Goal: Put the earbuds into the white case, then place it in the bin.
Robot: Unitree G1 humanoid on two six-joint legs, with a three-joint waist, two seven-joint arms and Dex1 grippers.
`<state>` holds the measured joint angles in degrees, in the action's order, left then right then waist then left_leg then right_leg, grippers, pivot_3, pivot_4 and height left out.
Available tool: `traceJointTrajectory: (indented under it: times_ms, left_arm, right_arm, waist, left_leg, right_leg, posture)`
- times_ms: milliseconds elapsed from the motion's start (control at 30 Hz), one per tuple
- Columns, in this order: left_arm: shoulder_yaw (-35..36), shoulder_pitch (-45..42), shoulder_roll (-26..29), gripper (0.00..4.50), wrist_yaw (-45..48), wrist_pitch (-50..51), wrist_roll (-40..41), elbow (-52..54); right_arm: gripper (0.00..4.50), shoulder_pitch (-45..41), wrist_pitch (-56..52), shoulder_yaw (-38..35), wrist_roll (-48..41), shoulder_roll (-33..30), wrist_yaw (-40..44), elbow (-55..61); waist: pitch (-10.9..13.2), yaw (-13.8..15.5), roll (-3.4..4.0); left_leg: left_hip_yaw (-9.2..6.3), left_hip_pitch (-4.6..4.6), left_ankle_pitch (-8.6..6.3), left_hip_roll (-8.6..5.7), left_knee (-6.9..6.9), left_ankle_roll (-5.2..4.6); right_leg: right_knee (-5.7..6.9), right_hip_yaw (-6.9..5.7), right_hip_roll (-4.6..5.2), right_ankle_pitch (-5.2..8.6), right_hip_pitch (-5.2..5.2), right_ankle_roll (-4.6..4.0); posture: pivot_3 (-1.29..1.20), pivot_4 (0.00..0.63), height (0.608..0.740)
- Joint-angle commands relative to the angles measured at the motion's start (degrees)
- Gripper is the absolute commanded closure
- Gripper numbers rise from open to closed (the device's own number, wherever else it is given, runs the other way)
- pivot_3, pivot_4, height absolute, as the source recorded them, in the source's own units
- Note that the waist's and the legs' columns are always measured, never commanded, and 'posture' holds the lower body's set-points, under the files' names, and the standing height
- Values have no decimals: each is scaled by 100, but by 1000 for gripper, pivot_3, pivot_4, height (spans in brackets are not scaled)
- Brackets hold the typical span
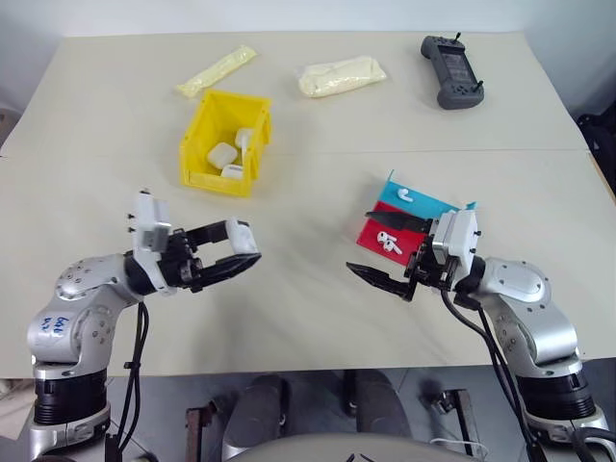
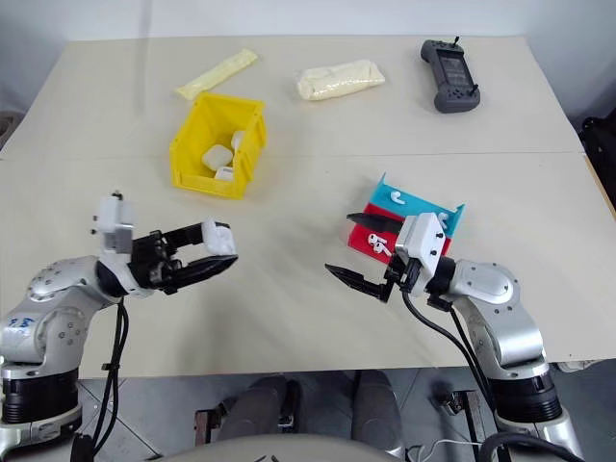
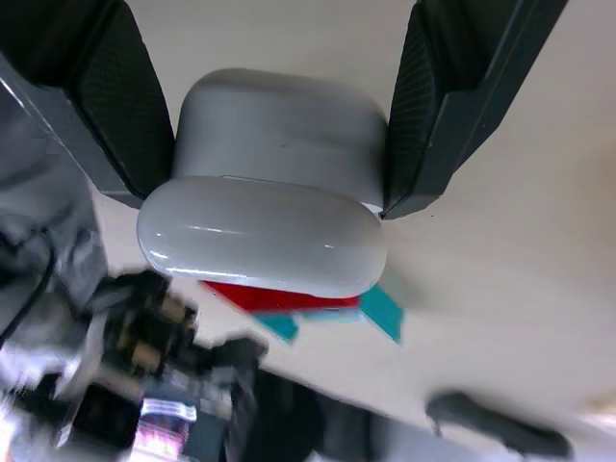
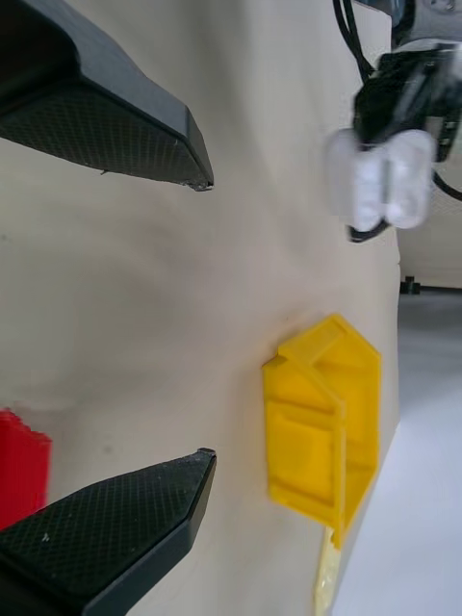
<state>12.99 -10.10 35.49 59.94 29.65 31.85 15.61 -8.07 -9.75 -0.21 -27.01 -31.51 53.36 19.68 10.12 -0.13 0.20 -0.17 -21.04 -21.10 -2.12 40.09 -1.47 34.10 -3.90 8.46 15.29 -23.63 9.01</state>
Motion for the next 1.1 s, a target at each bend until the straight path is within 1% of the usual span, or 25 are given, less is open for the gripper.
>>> traceJointTrajectory:
  times_ms: [33,67,100,167,200,267,367,467,533,600,633,867,1100]
  left_arm:
    - [-328,-200,858,1648,-161,-380,-1057,-663]
    - [-410,-299,1103,1648,-175,-396,-1247,-871]
    - [-578,-403,1471,1648,-101,-576,-1582,-1112]
    - [-842,-515,1971,1648,89,-836,-1983,-1411]
    - [-1046,-553,2264,1648,154,-993,-2312,-1599]
    - [-1352,-705,2558,1648,248,-1321,-2705,-1874]
    - [-1555,-1000,2522,1648,471,-1476,-2716,-2120]
    - [-1660,-1110,2452,1648,737,-1605,-2664,-2255]
    - [-1687,-1136,2411,934,802,-1772,-2701,-2401]
    - [-1716,-1163,2434,408,818,-1976,-2828,-2564]
    - [-1719,-1189,2462,45,818,-2083,-2895,-2648]
    - [-1813,-1482,2648,15,1112,-2369,-3085,-3012]
    - [-2059,-1816,2778,15,1385,-2476,-3334,-3382]
  right_arm:
    - [0,92,-48,-189,-130,-80,-105,364]
    - [0,123,-65,-203,-141,-82,-124,396]
    - [0,162,-74,-223,-152,-91,-136,423]
    - [0,212,-87,-254,-172,-111,-144,452]
    - [0,237,-109,-274,-191,-131,-140,471]
    - [0,279,-174,-316,-258,-207,-70,504]
    - [0,307,-312,-342,-407,-352,48,582]
    - [0,282,-409,-349,-475,-432,101,635]
    - [0,216,-455,-345,-497,-453,93,633]
    - [0,170,-479,-333,-499,-448,76,635]
    - [0,161,-485,-327,-497,-440,68,641]
    - [0,195,-461,-267,-438,-333,-14,678]
    - [0,202,-449,-242,-415,-265,-84,699]
  waist:
    - [0,-1,0]
    - [0,-7,0]
    - [1,1,1]
    - [1,3,0]
    - [1,4,0]
    - [1,5,2]
    - [2,43,2]
    - [2,32,2]
    - [2,24,2]
    - [2,20,2]
    - [2,18,2]
    - [2,-2,2]
    - [2,-7,2]
  left_leg:
    - [3,3,0,0,-1,0]
    - [3,3,0,1,-3,0]
    - [8,4,0,1,-7,1]
    - [5,-2,-1,0,-8,0]
    - [6,-1,-3,-2,-8,-4]
    - [6,-3,-5,-4,-8,-8]
    - [3,-5,-6,-5,-7,-11]
    - [5,-4,-6,-6,-4,-11]
    - [6,-3,-6,-4,-4,-11]
    - [8,-3,-6,-4,-4,-11]
    - [8,-3,-6,-6,-4,-11]
    - [9,-3,-6,-3,-5,-11]
    - [17,-1,-6,0,-5,-11]
  right_leg:
    - [1,2,-1,0,-1,0]
    - [-1,1,-5,0,0,0]
    - [-1,4,-6,0,-2,0]
    - [-5,2,-6,0,-5,0]
    - [-3,4,-4,0,-6,0]
    - [-6,4,-2,0,-6,0]
    - [-6,2,4,0,-4,0]
    - [-1,2,3,0,-4,0]
    - [0,2,1,0,-4,0]
    - [0,2,1,0,-4,0]
    - [0,2,2,0,-4,0]
    - [1,1,-2,0,-5,0]
    - [3,2,-5,0,-7,0]
  posture:
    - [0,150,740]
    - [0,150,740]
    - [0,150,740]
    - [0,150,740]
    - [0,150,740]
    - [0,150,740]
    - [0,150,740]
    - [0,150,740]
    - [0,150,740]
    - [0,150,740]
    - [0,150,740]
    - [0,150,740]
    - [0,150,740]
